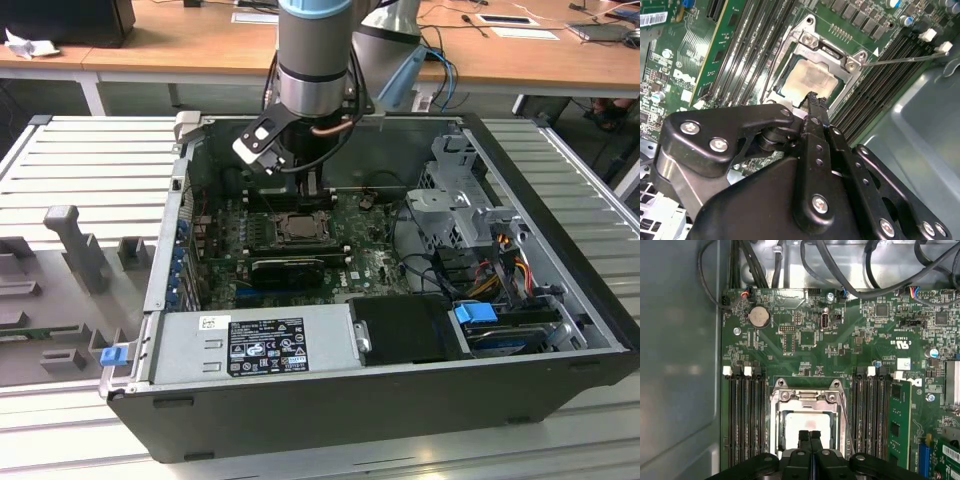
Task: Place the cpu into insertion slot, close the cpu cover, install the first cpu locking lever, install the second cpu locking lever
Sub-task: 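Close the cpu cover, then install the first cpu locking lever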
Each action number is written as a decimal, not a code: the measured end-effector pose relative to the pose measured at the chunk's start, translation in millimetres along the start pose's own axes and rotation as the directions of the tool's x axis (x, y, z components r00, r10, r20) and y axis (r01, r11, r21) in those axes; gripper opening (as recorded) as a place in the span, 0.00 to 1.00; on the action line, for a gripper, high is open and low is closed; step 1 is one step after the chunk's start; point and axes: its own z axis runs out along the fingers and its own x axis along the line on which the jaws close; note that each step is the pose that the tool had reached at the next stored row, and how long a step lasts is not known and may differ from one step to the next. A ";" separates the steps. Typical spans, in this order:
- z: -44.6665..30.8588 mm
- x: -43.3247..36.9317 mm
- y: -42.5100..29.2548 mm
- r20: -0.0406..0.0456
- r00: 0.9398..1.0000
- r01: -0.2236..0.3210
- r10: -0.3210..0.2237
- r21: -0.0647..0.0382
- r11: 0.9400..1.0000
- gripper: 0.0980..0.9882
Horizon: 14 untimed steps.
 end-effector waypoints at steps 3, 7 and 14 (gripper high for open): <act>0.1 0.0 -3.9 0.000 1.000 0.000 0.000 0.000 1.000 0.01; 0.1 0.1 -7.5 0.000 1.000 0.001 -0.001 0.000 1.000 0.01; -9.7 0.6 -9.6 0.000 1.000 0.001 -0.001 0.000 1.000 0.01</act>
